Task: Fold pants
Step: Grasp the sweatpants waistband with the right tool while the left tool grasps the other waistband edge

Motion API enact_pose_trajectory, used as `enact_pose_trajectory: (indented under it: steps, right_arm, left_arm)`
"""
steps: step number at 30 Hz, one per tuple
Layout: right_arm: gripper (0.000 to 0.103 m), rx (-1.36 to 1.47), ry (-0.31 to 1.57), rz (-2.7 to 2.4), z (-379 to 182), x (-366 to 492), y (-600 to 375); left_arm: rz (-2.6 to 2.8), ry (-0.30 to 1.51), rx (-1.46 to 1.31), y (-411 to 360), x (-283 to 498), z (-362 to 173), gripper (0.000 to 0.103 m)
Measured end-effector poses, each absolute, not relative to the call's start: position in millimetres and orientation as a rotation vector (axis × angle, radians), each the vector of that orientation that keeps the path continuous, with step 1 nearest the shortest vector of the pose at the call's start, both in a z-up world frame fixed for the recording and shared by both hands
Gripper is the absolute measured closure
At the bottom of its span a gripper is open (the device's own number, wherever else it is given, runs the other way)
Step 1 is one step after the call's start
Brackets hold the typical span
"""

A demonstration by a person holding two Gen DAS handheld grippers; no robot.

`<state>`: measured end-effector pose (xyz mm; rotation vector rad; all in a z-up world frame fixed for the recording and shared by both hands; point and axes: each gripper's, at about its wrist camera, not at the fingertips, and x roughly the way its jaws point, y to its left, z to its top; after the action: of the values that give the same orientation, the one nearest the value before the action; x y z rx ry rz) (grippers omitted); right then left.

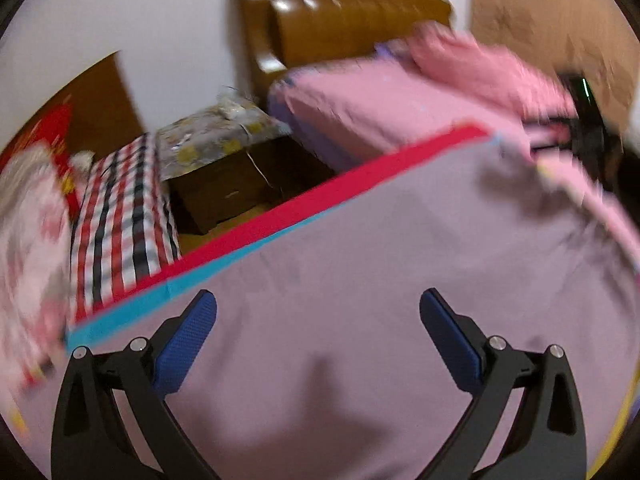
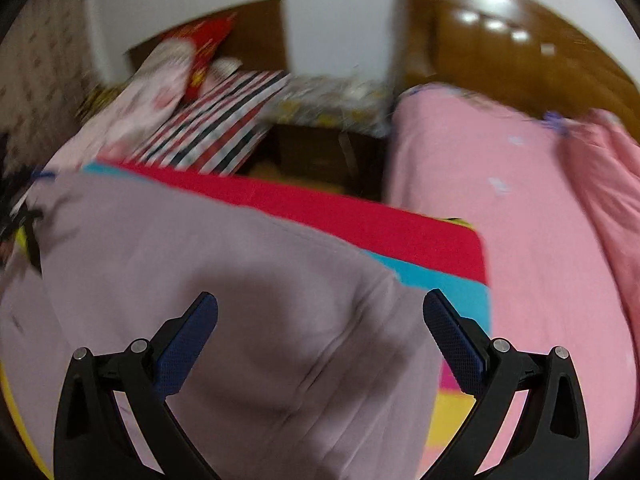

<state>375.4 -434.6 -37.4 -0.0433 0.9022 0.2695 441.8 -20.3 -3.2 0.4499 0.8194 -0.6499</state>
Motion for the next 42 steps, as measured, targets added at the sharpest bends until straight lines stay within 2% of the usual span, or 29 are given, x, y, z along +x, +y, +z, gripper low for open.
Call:
enact_pose_trajectory:
  steps: [5, 6, 7, 8, 11, 15, 17, 21, 25, 26, 27, 28, 29, 30, 31, 35, 39, 42]
  right_arm:
    - [0.004, 0.006, 0.987, 0.335, -59, 423, -460]
    - [0.009, 0.016, 1.009, 0.347, -64, 431, -463]
    - [0.014, 0.01, 1.026, 0.357, -67, 435, -463]
    - [0.033, -0.013, 1.057, 0.374, -74, 440, -461]
    - [0.043, -0.096, 1.055, 0.429, -78, 442, -454]
    - [0.075, -0.198, 0.969, 0.453, -63, 422, -449]
    - [0.077, -0.23, 0.879, 0.453, -45, 405, -448]
    - [0.078, -0.248, 0.684, 0.453, 1, 354, -441]
    - [0.078, -0.249, 0.603, 0.431, 22, 311, -434]
    - [0.078, -0.252, 0.594, 0.424, 24, 303, -434]
    - [0.078, -0.251, 0.587, 0.413, 26, 295, -434]
    - [0.078, -0.245, 0.585, 0.397, 28, 289, -433]
    - [0.078, -0.244, 0.587, 0.386, 28, 287, -432]
    - [0.078, -0.246, 0.593, 0.371, 28, 285, -429]
    - [0.078, -0.253, 0.601, 0.347, 29, 283, -425]
    - [0.078, -0.261, 0.584, 0.297, 40, 267, -421]
    - [0.078, -0.24, 0.502, 0.284, 59, 209, -417]
    - [0.078, -0.255, 0.469, 0.276, 60, 147, -410]
  left_arm:
    - [-0.705, 0.923, 0.573, -33, 489, -37, 0.002]
    - [-0.707, 0.932, 0.56, -33, 499, -39, 0.002]
    - [-0.718, 0.939, 0.536, -31, 508, -39, 0.002]
    - [-0.742, 0.948, 0.508, -31, 514, -39, 0.002]
    - [-0.791, 0.976, 0.498, -35, 530, -43, 0.002]
    - [-0.891, 1.056, 0.479, -41, 543, -49, 0.004]
    - [-0.911, 1.063, 0.485, -43, 543, -50, 0.007]
    - [-0.935, 1.063, 0.476, -46, 551, -50, 0.007]
    - [-0.922, 1.069, 0.461, -42, 557, -51, 0.009]
    - [-0.917, 1.091, 0.439, -39, 559, -54, 0.013]
    - [-0.913, 1.113, 0.427, -36, 560, -57, 0.027]
    - [-0.917, 1.135, 0.415, -31, 557, -59, 0.051]
    - [-0.921, 1.136, 0.409, -27, 553, -59, 0.067]
    - [-0.916, 1.12, 0.412, -24, 547, -55, 0.088]
    - [-0.903, 1.086, 0.426, -21, 538, -48, 0.092]
    - [-0.841, 0.896, 0.489, -6, 480, 6, 0.096]
    - [-0.795, 0.67, 0.581, 11, 372, 63, 0.096]
    - [-0.8, 0.578, 0.601, 25, 284, 77, 0.096]
